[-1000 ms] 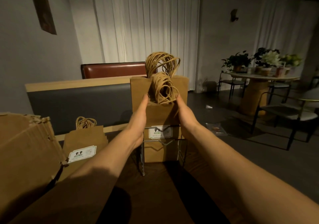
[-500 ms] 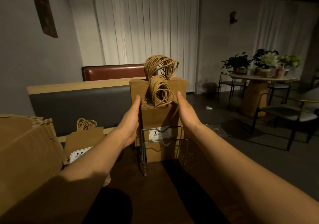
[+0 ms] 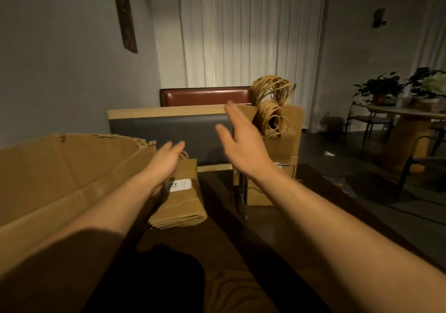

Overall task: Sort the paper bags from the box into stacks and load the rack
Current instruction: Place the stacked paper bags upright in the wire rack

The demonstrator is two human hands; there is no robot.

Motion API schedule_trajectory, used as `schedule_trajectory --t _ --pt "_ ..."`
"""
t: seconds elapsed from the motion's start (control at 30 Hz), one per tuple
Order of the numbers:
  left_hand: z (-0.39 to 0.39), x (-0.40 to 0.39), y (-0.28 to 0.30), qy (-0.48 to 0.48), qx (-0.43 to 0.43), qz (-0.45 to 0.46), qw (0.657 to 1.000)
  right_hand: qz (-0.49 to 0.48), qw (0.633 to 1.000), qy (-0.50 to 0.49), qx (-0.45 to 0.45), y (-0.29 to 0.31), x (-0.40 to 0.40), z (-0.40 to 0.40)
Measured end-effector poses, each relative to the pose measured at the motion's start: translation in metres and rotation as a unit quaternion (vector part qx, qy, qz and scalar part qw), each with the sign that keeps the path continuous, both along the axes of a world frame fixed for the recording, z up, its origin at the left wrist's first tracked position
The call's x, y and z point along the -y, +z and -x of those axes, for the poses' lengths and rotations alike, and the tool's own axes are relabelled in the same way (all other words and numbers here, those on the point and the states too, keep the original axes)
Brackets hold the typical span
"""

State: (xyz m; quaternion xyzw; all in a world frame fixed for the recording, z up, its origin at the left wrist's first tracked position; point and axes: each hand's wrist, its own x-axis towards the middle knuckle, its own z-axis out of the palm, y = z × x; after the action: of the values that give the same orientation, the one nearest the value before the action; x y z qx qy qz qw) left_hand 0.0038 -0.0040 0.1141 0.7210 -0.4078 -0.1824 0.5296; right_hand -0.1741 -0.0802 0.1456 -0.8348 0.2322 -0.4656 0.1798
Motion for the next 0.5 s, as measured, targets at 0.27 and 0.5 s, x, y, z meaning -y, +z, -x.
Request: schedule_trajectory --t 0.27,0.5 --pt "-0.042 0.026 -0.085 0.035 -0.048 -0.140 0.988 -0.438 0.891 0.032 -0.116 -0.100 0.017 -0.096" --pt "-0.120 0.032 -0.101 0.093 0.051 -0.256 0.961 -0.558 0.824 0.070 -0.072 -0.147 0.054 -0.148"
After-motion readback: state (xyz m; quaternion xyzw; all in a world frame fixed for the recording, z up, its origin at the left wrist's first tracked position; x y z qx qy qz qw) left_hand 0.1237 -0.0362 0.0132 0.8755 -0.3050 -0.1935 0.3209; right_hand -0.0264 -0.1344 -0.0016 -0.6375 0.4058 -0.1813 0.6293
